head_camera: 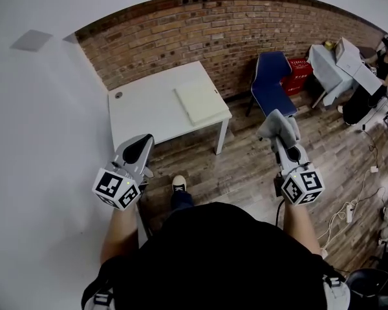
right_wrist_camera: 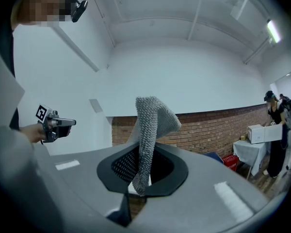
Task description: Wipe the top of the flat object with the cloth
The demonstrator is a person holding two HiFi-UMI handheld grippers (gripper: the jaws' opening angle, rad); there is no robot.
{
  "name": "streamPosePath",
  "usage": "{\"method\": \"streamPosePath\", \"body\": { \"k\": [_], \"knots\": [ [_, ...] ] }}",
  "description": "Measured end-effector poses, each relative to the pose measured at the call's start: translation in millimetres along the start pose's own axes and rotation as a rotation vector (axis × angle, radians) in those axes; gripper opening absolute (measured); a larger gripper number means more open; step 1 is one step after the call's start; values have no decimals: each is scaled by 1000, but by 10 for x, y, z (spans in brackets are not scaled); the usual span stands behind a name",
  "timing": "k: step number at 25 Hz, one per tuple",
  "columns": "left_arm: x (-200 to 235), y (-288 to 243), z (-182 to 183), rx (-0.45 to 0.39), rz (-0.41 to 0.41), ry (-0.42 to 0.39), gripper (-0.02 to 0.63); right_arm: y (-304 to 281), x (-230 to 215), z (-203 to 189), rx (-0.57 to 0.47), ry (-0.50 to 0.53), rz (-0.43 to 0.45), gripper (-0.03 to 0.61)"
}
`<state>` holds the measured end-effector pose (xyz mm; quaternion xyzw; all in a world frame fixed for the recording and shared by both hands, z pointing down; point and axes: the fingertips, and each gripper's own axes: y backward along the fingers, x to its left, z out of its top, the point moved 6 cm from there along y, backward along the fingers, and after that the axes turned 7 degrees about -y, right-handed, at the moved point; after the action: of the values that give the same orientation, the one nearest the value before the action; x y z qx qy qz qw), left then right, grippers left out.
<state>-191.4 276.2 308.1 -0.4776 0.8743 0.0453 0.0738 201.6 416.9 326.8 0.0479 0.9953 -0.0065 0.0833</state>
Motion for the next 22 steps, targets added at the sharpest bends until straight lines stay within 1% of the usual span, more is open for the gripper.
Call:
{"method": "streamPosePath", "body": {
  "k": [5,10,15,22],
  "knots": [
    [9,-59,-17,-9,-3,0,2,23,-87,-62,19,-15,-13,11],
    [118,-91,-73,-17,7,16,0,-107,-48,15,14,5,-1,12],
    [73,-130,-110,-34,2,11,0,-141,-80,-20,14,7,0,11],
    [102,-207,-140,-7,-20,-2,2,-269,-50,23,3,6,9,12]
  ]
}}
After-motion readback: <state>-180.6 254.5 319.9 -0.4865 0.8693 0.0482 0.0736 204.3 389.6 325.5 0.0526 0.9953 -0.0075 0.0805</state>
